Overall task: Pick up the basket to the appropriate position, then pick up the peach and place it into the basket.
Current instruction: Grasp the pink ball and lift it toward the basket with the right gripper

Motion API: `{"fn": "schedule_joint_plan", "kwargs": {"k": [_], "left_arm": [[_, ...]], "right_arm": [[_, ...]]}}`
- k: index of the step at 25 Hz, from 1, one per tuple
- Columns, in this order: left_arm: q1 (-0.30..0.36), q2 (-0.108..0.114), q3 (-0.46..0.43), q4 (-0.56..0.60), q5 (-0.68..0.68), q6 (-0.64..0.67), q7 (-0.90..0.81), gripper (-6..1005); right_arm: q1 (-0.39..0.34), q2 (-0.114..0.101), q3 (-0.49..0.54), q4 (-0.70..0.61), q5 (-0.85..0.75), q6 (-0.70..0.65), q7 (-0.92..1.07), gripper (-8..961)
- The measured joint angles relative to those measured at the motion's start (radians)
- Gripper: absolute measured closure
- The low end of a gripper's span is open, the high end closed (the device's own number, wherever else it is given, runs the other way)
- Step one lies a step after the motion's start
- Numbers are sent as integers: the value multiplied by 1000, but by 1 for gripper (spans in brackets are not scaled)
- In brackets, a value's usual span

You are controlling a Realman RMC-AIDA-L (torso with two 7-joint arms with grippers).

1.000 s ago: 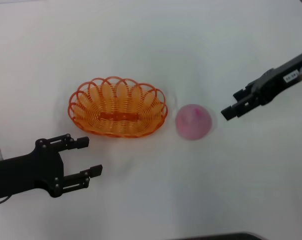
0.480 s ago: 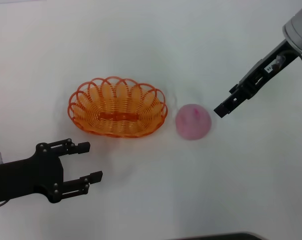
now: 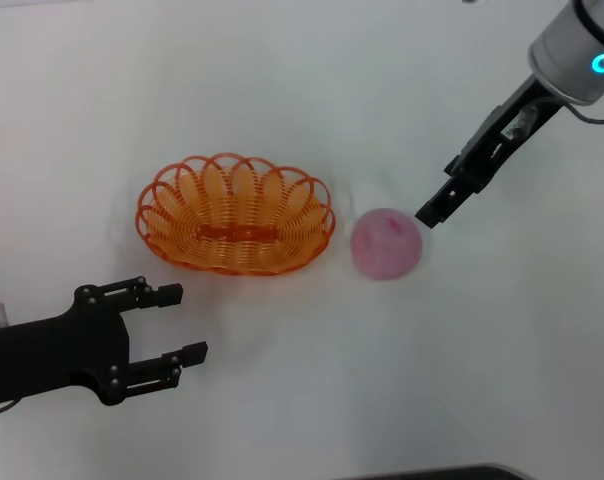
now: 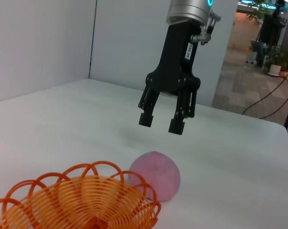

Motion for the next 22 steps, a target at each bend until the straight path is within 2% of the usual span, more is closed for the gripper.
{"fn": "schedule_joint_plan", "kwargs": {"k": [13, 22], "left_arm": [[4, -2, -2, -2, 0, -9, 0, 296], [1, -2, 2, -2, 0, -11, 0, 295]], "right_arm": [[10, 8, -97, 17, 62, 54, 31, 147], [11, 13, -223, 44, 99, 92, 66, 164]]}}
